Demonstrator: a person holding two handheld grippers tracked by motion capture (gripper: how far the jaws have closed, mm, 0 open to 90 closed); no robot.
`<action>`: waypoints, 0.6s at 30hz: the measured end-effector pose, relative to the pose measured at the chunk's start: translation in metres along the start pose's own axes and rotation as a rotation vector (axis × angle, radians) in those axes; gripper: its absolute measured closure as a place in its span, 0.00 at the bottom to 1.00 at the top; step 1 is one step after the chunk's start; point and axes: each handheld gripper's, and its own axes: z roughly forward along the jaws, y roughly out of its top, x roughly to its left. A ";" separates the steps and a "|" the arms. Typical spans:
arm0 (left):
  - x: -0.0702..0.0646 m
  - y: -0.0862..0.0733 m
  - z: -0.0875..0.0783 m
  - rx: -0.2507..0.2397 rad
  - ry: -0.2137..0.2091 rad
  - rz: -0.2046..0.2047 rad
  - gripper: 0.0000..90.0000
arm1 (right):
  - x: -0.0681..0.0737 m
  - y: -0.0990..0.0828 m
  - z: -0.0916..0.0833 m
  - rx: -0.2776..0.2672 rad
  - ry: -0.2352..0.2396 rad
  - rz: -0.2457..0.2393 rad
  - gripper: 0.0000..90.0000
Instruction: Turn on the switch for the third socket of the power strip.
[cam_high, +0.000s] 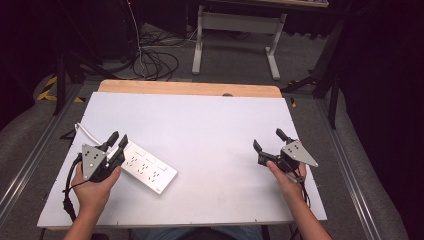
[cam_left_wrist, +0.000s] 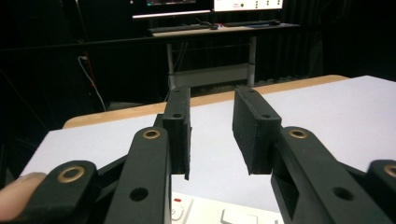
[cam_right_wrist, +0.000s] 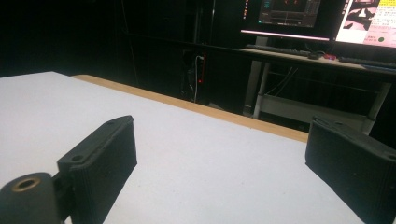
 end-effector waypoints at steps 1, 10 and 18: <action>0.000 0.000 0.000 0.000 0.004 0.001 0.74 | 0.000 0.000 0.000 0.000 0.000 0.000 0.10; 0.002 0.000 0.000 -0.021 0.064 -0.002 0.65 | 0.000 0.000 0.000 0.001 0.001 0.000 0.10; 0.004 0.002 -0.003 -0.033 0.105 -0.001 0.61 | 0.000 0.000 0.000 0.000 0.002 0.000 0.10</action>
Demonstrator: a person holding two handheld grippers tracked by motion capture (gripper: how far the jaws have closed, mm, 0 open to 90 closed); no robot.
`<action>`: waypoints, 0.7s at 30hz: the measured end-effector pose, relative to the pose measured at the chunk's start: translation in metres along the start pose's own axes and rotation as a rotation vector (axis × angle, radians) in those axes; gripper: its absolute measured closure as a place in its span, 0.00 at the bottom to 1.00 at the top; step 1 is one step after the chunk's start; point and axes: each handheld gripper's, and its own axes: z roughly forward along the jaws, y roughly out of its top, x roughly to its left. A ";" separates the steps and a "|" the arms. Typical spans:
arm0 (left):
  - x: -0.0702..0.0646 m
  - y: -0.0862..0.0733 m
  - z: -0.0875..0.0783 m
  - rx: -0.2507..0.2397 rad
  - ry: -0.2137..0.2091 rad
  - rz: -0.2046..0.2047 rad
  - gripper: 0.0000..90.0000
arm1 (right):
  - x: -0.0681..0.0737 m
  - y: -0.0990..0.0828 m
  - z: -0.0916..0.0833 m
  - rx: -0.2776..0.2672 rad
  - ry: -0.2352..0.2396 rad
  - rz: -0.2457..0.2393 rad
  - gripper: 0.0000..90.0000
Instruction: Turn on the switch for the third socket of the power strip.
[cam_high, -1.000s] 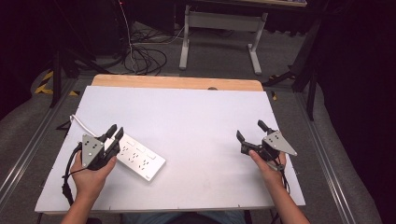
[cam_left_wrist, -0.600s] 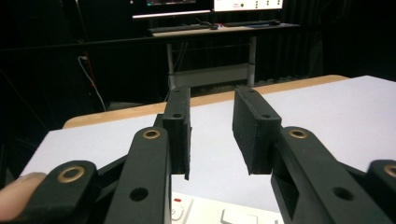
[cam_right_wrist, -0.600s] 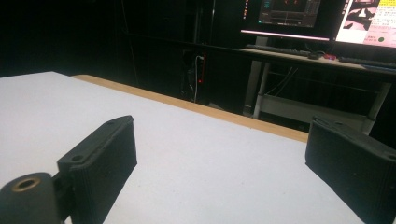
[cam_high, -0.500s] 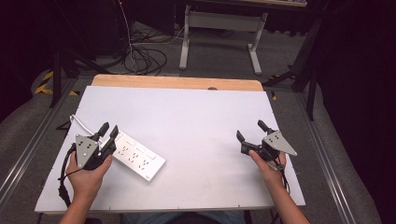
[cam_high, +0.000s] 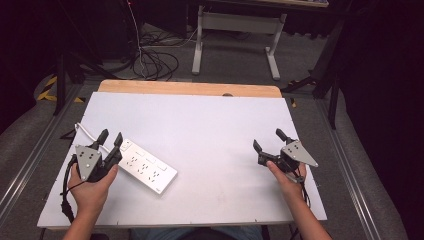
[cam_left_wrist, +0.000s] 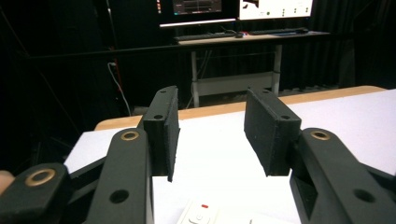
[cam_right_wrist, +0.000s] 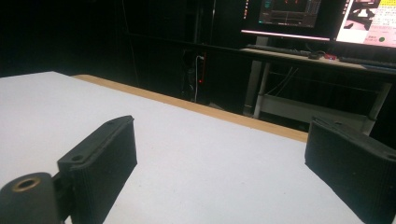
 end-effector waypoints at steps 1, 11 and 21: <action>0.000 0.000 0.000 -0.004 0.003 0.005 0.60 | 0.000 0.000 0.000 0.002 -0.002 -0.001 0.10; -0.004 0.002 -0.002 -0.013 0.043 0.000 0.49 | 0.000 0.000 0.000 0.001 -0.002 0.000 0.10; -0.002 0.003 0.000 -0.007 0.087 -0.040 0.29 | 0.000 0.000 0.000 0.000 -0.002 0.000 0.10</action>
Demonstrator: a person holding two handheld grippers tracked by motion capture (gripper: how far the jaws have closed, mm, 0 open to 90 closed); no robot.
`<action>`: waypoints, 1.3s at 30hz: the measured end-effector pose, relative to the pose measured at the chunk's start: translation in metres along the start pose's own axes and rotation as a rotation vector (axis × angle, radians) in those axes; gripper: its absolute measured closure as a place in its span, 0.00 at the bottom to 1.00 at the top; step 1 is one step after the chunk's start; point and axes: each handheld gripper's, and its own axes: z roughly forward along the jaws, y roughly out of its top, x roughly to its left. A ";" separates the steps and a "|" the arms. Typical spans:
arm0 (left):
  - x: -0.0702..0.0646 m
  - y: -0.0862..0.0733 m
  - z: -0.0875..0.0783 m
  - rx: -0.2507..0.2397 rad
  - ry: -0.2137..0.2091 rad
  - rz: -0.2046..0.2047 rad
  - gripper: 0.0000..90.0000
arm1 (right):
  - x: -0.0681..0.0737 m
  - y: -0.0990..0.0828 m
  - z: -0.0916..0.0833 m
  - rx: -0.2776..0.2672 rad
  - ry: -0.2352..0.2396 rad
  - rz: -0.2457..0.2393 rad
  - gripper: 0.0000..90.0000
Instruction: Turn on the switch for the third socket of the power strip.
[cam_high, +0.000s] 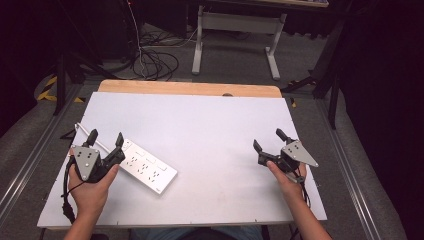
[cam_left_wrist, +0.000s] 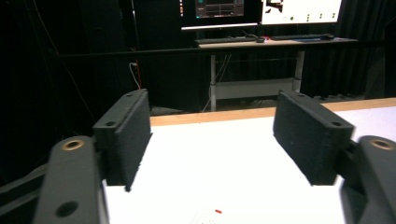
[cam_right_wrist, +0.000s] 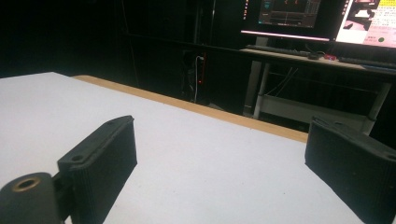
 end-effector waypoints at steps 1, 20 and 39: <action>0.000 0.000 0.000 -0.002 0.001 0.002 0.27 | 0.000 0.000 0.000 0.000 0.000 -0.001 0.10; -0.001 -0.004 -0.001 -0.002 -0.049 0.016 0.02 | -0.001 0.000 0.000 -0.004 -0.006 0.008 0.04; 0.000 -0.006 0.000 0.002 -0.074 0.013 0.02 | -0.001 -0.001 0.001 -0.002 0.001 0.010 0.02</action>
